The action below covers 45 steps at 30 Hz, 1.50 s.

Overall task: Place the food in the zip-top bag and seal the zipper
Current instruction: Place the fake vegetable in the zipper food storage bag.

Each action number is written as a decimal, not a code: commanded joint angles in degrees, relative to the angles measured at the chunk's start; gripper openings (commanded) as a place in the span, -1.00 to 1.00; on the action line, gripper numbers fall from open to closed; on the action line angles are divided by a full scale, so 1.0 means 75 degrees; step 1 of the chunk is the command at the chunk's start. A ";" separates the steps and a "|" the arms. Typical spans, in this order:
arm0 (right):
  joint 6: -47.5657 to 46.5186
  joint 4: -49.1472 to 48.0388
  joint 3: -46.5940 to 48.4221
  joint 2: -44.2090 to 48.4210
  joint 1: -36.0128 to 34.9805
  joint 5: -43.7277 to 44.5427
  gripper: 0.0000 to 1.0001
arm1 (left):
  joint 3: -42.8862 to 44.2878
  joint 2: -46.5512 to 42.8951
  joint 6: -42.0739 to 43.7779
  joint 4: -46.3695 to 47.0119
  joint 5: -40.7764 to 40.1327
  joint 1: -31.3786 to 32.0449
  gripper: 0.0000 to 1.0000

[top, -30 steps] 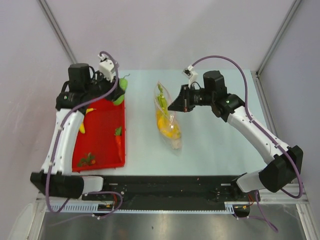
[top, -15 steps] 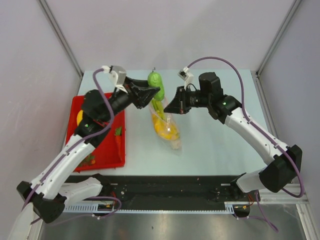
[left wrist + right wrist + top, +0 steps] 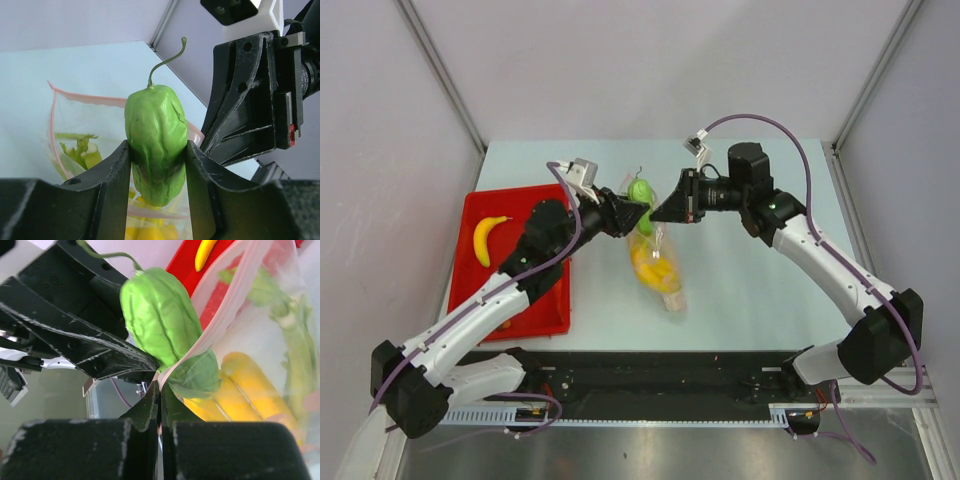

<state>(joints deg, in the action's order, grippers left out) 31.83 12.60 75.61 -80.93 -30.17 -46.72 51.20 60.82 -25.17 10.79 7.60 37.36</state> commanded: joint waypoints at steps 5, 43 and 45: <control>0.0232 -0.1351 -0.0437 0.0606 0.0050 -0.0509 -1.00 | -0.0218 -0.0258 -0.1916 0.0038 -0.0029 0.0069 -0.83; 0.0160 -0.2487 -0.1269 0.1427 0.0308 -0.1259 -1.00 | 0.2830 -0.0444 0.1551 -0.5295 0.3146 -0.2228 0.73; 0.0325 -0.2768 -0.1258 0.1310 0.0262 -0.1259 -1.00 | 0.2479 -0.0702 0.1201 -0.4839 0.3241 -0.2088 0.60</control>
<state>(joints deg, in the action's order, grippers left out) 31.64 -0.45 65.80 -71.29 -27.97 -54.65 71.02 57.34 -17.63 -24.51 25.30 20.75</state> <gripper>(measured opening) 0.010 0.852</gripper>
